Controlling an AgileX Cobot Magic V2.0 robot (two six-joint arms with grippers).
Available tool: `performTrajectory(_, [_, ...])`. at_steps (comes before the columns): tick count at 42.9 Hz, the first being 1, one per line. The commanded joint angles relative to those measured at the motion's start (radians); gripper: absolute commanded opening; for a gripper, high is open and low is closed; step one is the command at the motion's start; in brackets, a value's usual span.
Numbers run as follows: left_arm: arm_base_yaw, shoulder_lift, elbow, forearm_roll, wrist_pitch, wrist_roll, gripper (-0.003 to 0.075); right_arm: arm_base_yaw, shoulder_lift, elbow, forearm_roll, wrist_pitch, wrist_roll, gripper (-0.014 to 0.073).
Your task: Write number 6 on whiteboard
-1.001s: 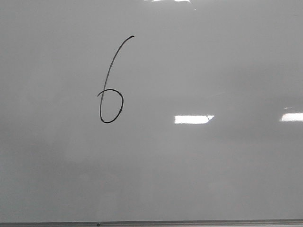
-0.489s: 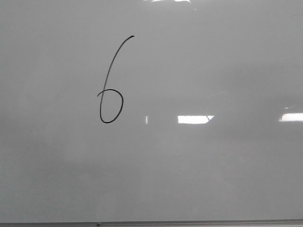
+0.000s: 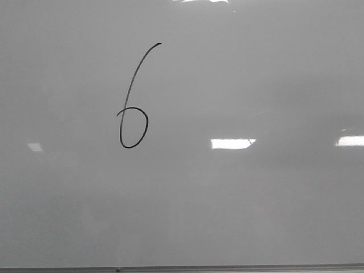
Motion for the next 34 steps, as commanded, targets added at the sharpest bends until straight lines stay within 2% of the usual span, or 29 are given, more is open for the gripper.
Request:
performTrajectory(1, [0.002, -0.173, -0.021, 0.032, 0.075, 0.0, 0.0244, -0.006, 0.004, -0.026, 0.008, -0.082, 0.001, -0.0064])
performTrajectory(6, [0.002, -0.36, -0.021, 0.045, 0.232, 0.0, 0.0132, -0.006, 0.004, -0.026, 0.008, -0.081, 0.001, -0.0064])
performTrajectory(14, [0.002, -0.585, -0.021, 0.045, 0.393, 0.0, -0.0022, -0.006, 0.004, -0.026, 0.008, -0.081, 0.001, -0.0068])
performTrajectory(25, [0.002, -0.748, -0.021, 0.034, 0.414, 0.0, -0.002, -0.006, 0.004, -0.026, 0.008, -0.081, 0.001, -0.0068])
performTrajectory(34, [0.002, -0.755, -0.021, 0.032, 0.416, 0.0, -0.002, -0.006, 0.004, -0.026, 0.008, -0.08, 0.001, -0.0068])
